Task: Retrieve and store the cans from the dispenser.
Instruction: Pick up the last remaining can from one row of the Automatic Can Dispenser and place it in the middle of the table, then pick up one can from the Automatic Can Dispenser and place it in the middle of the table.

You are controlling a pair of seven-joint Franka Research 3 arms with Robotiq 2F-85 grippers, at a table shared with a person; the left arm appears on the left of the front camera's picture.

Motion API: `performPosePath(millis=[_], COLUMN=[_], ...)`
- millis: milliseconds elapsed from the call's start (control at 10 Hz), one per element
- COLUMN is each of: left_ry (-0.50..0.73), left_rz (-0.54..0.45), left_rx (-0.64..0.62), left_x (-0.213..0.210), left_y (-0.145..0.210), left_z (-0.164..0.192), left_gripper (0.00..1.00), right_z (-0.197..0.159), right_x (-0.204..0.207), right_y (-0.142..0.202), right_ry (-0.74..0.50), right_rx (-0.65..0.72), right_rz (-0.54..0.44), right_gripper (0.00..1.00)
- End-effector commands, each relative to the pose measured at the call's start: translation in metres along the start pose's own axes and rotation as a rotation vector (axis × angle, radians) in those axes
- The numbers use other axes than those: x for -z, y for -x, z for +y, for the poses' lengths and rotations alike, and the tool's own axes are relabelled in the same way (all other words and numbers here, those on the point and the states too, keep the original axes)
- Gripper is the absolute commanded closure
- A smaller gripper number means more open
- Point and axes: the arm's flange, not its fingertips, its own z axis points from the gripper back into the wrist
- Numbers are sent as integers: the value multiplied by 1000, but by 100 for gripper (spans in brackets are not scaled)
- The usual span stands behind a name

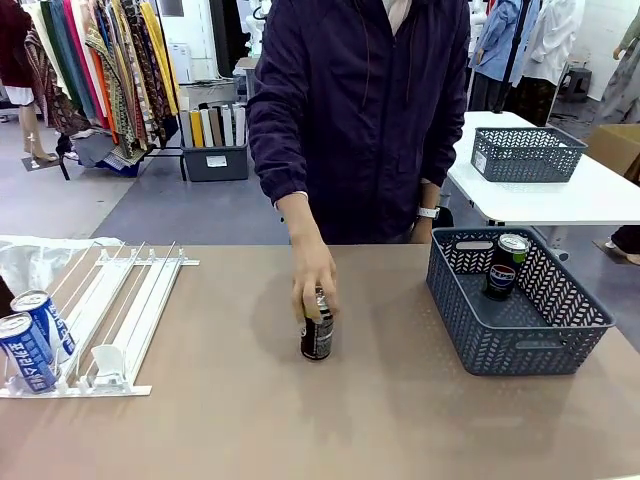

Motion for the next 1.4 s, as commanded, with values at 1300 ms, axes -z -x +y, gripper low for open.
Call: performPosePath(millis=[1300], left_ry=[-594], left_rz=[201], left_rx=[-181], left_x=[18], left_y=[-20], left_z=[-21], left_gripper=[0], right_z=[4], right_x=[-2], right_y=[0], right_ry=[-4], right_rx=[2], right_rz=[4], right_gripper=[0])
